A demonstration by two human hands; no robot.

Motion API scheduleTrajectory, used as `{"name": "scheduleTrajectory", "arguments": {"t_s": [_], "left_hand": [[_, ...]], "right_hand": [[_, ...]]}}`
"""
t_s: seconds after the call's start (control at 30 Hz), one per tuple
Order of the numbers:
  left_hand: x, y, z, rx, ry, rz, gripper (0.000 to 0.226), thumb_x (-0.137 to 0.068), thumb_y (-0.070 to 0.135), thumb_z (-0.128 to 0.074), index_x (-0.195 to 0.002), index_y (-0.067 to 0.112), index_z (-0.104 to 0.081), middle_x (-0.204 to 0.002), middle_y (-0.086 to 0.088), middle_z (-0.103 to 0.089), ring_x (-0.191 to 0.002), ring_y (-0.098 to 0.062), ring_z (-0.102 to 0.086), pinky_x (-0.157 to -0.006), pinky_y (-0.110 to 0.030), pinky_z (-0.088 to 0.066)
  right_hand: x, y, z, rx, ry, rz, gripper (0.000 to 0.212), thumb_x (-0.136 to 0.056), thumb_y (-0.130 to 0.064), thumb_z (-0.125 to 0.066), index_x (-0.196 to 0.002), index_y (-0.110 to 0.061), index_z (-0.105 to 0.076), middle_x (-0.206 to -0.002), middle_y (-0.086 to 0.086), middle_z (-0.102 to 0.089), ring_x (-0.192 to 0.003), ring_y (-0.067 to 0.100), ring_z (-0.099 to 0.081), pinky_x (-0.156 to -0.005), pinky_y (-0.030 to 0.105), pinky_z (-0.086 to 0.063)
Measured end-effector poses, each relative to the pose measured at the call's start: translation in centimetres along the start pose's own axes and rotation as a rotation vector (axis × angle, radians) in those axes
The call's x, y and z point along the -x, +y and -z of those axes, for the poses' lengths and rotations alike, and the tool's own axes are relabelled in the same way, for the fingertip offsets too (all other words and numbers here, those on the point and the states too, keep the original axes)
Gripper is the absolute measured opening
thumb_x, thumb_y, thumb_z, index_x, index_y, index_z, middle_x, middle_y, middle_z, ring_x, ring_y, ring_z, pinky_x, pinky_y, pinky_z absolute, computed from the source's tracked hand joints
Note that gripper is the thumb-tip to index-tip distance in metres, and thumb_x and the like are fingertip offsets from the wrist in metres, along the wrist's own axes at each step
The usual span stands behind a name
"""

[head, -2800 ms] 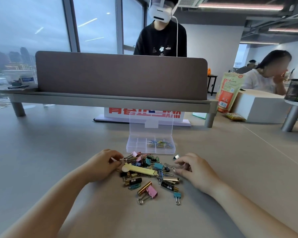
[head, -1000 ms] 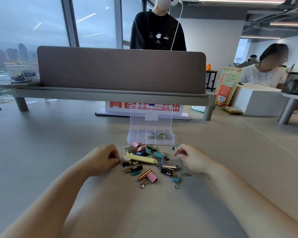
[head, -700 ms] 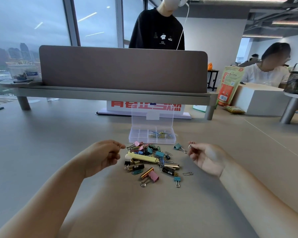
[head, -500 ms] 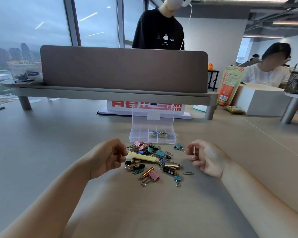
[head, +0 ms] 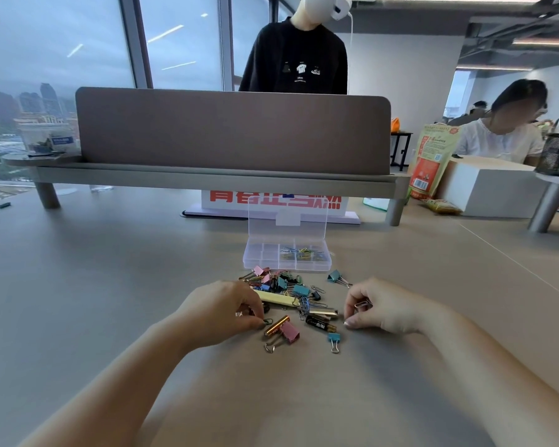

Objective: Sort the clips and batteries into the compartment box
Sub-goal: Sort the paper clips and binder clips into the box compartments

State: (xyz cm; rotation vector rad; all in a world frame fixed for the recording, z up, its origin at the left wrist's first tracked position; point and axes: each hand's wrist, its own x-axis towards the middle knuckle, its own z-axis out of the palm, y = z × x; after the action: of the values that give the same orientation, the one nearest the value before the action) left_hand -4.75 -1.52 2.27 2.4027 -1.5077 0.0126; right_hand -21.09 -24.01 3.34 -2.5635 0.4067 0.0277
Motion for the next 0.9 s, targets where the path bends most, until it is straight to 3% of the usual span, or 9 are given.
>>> {"name": "scheduleTrajectory", "arguments": {"t_s": [0.2,0.3,0.37,0.47,0.57,0.73,0.9], "left_hand": [[-0.2,0.4,-0.4,-0.080,-0.011,-0.005,0.015,-0.088,0.044,-0.055,-0.097,0.036,-0.063,-0.091,0.017,-0.053,-0.082,-0.005,-0.049,-0.066,-0.024,-0.041],[-0.2,0.3,-0.6,-0.085,-0.041,-0.001,0.017,-0.089,0.045,-0.051,-0.100,0.036,-0.060,-0.095,0.016,-0.054,-0.084,-0.006,-0.047,-0.068,-0.024,-0.038],[-0.2,0.2,-0.6,-0.084,-0.055,0.003,0.018,-0.090,0.045,-0.050,-0.101,0.035,-0.059,-0.102,0.014,-0.058,-0.089,-0.008,-0.051,-0.072,-0.026,-0.041],[-0.2,0.2,-0.6,-0.071,-0.081,0.011,0.015,-0.089,0.044,-0.050,-0.098,0.035,-0.058,-0.101,0.013,-0.058,-0.090,-0.010,-0.053,-0.075,-0.027,-0.044],[-0.1,0.4,-0.5,-0.059,-0.104,0.017,0.008,-0.089,0.044,-0.050,-0.090,0.037,-0.053,-0.092,0.015,-0.054,-0.084,-0.009,-0.050,-0.072,-0.027,-0.042],[0.0,0.8,-0.3,-0.023,-0.131,0.015,0.007,-0.088,0.041,-0.051,-0.086,0.035,-0.050,-0.087,0.015,-0.052,-0.080,-0.008,-0.048,-0.069,-0.024,-0.041],[0.0,0.8,-0.1,0.001,-0.147,0.038,0.007,-0.089,0.041,-0.052,-0.088,0.034,-0.051,-0.089,0.016,-0.052,-0.081,-0.009,-0.049,-0.070,-0.025,-0.041]], "right_hand": [[0.1,-0.7,-0.2,0.219,-0.088,-0.030,0.017,-0.091,-0.028,-0.058,-0.077,-0.031,-0.051,-0.071,-0.011,-0.046,-0.062,0.002,-0.040,-0.056,0.016,-0.032],[0.1,-0.5,-0.3,0.117,-0.073,-0.031,0.012,-0.094,-0.030,-0.054,-0.082,-0.028,-0.053,-0.071,-0.012,-0.047,-0.061,0.002,-0.039,-0.054,0.014,-0.032],[0.0,-0.4,-0.2,-0.209,-0.034,-0.050,0.013,-0.095,-0.024,-0.053,-0.083,-0.021,-0.055,-0.069,-0.008,-0.047,-0.057,0.002,-0.039,-0.051,0.011,-0.032],[-0.7,-0.5,-0.3,-0.929,0.028,-0.120,0.012,-0.095,-0.010,-0.050,-0.083,-0.009,-0.051,-0.068,0.002,-0.048,-0.053,0.006,-0.041,-0.043,0.014,-0.031],[-1.8,-1.0,-0.3,-1.252,0.095,-0.165,0.012,-0.093,-0.003,-0.046,-0.081,-0.006,-0.048,-0.070,0.007,-0.050,-0.048,0.007,-0.042,-0.035,0.013,-0.028],[-3.6,-1.5,-1.4,-1.053,0.063,-0.217,0.014,-0.091,0.005,-0.043,-0.088,-0.002,-0.054,-0.069,0.008,-0.047,-0.044,0.006,-0.037,-0.031,0.013,-0.025],[-4.6,-2.3,-1.2,-1.069,0.006,-0.284,0.010,-0.092,-0.009,-0.051,-0.085,-0.003,-0.055,-0.062,0.001,-0.042,-0.043,0.006,-0.035,-0.029,0.013,-0.024]]}}
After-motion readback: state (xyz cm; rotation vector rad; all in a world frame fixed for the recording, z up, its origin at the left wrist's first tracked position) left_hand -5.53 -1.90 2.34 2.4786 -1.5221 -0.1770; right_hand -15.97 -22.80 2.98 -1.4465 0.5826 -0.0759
